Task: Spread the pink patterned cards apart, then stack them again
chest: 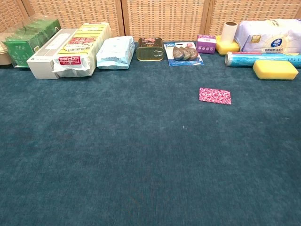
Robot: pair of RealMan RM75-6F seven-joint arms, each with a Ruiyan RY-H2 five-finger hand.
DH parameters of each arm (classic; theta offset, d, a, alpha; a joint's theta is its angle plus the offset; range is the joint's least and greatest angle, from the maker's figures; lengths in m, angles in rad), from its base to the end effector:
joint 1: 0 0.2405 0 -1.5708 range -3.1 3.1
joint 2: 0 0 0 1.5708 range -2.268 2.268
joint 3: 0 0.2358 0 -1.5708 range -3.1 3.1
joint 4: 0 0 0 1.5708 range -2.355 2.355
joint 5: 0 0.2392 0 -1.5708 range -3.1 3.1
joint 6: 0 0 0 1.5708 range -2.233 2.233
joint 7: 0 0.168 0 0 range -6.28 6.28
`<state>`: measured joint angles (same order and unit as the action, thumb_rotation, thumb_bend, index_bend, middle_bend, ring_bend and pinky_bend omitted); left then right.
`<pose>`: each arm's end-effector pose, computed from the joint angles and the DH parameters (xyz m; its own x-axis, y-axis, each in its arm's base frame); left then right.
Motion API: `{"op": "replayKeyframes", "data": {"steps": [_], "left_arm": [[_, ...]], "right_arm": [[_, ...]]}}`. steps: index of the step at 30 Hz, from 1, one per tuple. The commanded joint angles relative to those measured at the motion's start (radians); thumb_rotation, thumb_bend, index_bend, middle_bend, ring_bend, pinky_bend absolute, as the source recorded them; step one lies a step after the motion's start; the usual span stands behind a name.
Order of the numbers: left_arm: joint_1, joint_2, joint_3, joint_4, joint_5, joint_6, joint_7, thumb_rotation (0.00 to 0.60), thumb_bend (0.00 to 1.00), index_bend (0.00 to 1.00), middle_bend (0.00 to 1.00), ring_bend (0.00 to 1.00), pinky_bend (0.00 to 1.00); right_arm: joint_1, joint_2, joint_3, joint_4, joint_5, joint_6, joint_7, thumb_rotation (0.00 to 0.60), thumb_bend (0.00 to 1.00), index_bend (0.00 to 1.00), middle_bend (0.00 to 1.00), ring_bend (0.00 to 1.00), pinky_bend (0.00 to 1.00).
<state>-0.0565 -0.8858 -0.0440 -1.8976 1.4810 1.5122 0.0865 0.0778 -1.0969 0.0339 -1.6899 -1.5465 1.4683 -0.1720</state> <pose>-0.2687 0.1929 0.1676 0.4262 -0.0008 0.9046 0.9044 0.0228 -0.4261 -0.2855 -0.1984 0.1143 0.5040 -0.0321 0.8631 -0.8630 -0.0591 0.5018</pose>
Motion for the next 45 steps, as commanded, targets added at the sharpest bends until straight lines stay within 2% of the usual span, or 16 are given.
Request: {"op": "replayKeyframes", "data": {"steps": [1, 7, 13, 19, 27, 31, 33, 40, 45], "left_arm": [[0.000, 0.003, -0.001, -0.003, 0.002, 0.001, -0.003, 0.600, 0.20, 0.00, 0.00, 0.00, 0.07], [0.012, 0.011, 0.004, 0.001, 0.016, 0.020, -0.028, 0.600, 0.20, 0.00, 0.00, 0.00, 0.07], [0.030, 0.033, 0.009, -0.003, 0.047, 0.056, -0.079, 0.600, 0.20, 0.00, 0.00, 0.00, 0.07], [0.026, 0.051, 0.007, 0.000, 0.043, 0.043, -0.123, 0.600, 0.20, 0.00, 0.00, 0.00, 0.07], [0.004, 0.065, -0.006, 0.002, 0.001, -0.002, -0.155, 0.600, 0.20, 0.00, 0.00, 0.00, 0.07], [-0.008, 0.071, -0.010, 0.000, -0.016, -0.028, -0.163, 0.600, 0.20, 0.00, 0.00, 0.00, 0.07], [-0.014, 0.072, -0.012, 0.000, -0.024, -0.040, -0.163, 0.600, 0.20, 0.00, 0.00, 0.00, 0.07], [-0.029, 0.073, -0.017, 0.001, -0.050, -0.071, -0.161, 0.600, 0.20, 0.00, 0.00, 0.00, 0.07], [-0.037, 0.073, -0.022, 0.001, -0.075, -0.090, -0.162, 0.600, 0.20, 0.00, 0.00, 0.00, 0.07]], "right_arm": [[0.004, -0.011, -0.005, 0.005, -0.015, -0.001, 0.005, 0.600, 0.00, 0.00, 0.00, 0.00, 0.02], [0.028, -0.022, -0.013, -0.003, -0.049, -0.027, 0.026, 0.600, 0.00, 0.01, 0.00, 0.00, 0.02], [0.125, 0.014, 0.002, -0.111, -0.059, -0.168, -0.037, 0.600, 0.00, 0.02, 0.00, 0.00, 0.02], [0.264, -0.024, 0.064, -0.228, 0.005, -0.345, -0.201, 0.600, 0.00, 0.03, 0.02, 0.00, 0.02], [0.458, -0.169, 0.172, -0.251, 0.211, -0.529, -0.351, 0.600, 0.00, 0.05, 0.12, 0.05, 0.05], [0.546, -0.249, 0.210, -0.205, 0.291, -0.583, -0.383, 0.600, 0.00, 0.09, 0.13, 0.05, 0.07], [0.603, -0.288, 0.227, -0.172, 0.370, -0.619, -0.417, 0.600, 0.00, 0.09, 0.13, 0.05, 0.07], [0.729, -0.325, 0.252, -0.095, 0.590, -0.692, -0.476, 0.600, 0.00, 0.09, 0.12, 0.04, 0.11], [0.796, -0.316, 0.236, 0.001, 0.724, -0.777, -0.427, 0.600, 0.00, 0.09, 0.13, 0.06, 0.17]]}}
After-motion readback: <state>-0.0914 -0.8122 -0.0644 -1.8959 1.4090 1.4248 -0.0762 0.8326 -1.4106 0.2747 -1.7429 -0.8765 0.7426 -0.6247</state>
